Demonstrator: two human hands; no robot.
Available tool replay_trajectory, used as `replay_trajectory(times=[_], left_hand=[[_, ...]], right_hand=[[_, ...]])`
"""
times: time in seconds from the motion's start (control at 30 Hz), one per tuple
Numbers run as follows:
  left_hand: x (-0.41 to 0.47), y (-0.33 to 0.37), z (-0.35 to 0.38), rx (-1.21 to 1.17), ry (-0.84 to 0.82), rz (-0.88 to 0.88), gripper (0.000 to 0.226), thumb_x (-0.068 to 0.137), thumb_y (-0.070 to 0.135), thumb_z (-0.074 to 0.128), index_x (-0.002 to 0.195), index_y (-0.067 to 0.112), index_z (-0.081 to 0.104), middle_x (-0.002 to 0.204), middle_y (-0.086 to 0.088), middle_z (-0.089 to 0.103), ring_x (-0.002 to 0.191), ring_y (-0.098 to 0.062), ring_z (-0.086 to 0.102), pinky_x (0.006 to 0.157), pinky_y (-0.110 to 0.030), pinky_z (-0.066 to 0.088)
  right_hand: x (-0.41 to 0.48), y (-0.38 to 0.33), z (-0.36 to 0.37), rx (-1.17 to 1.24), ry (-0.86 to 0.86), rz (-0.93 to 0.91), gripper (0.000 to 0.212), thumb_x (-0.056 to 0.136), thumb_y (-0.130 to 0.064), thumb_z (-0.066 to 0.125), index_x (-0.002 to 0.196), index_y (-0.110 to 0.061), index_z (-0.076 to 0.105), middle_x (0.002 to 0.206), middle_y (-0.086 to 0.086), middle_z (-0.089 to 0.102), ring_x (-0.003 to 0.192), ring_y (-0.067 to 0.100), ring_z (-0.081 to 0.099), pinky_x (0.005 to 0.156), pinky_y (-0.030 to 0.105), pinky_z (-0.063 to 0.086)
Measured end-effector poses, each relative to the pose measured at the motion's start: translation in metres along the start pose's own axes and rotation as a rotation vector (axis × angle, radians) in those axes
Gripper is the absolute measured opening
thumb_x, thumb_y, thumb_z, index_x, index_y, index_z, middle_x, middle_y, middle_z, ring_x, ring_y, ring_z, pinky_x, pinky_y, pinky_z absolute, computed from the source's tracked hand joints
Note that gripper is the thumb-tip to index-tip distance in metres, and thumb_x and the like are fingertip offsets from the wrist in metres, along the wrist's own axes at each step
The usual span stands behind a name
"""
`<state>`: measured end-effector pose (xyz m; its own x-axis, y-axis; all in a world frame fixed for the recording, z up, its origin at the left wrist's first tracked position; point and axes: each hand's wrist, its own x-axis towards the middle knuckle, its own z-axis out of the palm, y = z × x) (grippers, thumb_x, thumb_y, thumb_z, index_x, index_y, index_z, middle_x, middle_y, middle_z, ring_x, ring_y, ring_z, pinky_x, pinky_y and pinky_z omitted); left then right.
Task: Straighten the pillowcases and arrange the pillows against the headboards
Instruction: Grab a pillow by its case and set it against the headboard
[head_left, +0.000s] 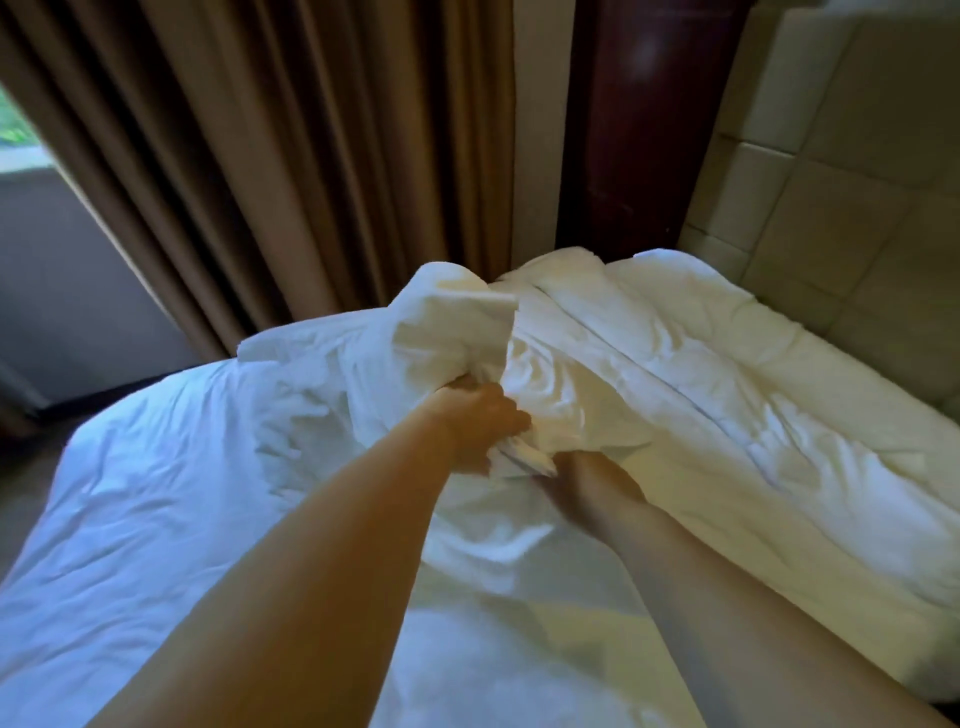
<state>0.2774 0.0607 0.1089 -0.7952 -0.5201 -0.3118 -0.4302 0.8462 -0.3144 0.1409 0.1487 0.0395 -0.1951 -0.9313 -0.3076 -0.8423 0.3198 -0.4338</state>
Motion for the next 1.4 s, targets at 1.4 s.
replay_trajectory(times=[1.4], left_hand=[[0.171, 0.296, -0.305, -0.293, 0.54, -0.083, 0.02, 0.093, 0.036, 0.049, 0.1, 0.024, 0.063, 0.098, -0.003, 0.066, 0.084, -0.026, 0.059, 0.067, -0.034, 0.044]], right_hand=[[-0.238, 0.309, -0.317, -0.63, 0.535, 0.197, 0.012, 0.093, -0.028, 0.041, 0.102, -0.02, 0.042, 0.111, 0.008, 0.066, 0.103, 0.029, 0.061, 0.097, 0.048, 0.033]])
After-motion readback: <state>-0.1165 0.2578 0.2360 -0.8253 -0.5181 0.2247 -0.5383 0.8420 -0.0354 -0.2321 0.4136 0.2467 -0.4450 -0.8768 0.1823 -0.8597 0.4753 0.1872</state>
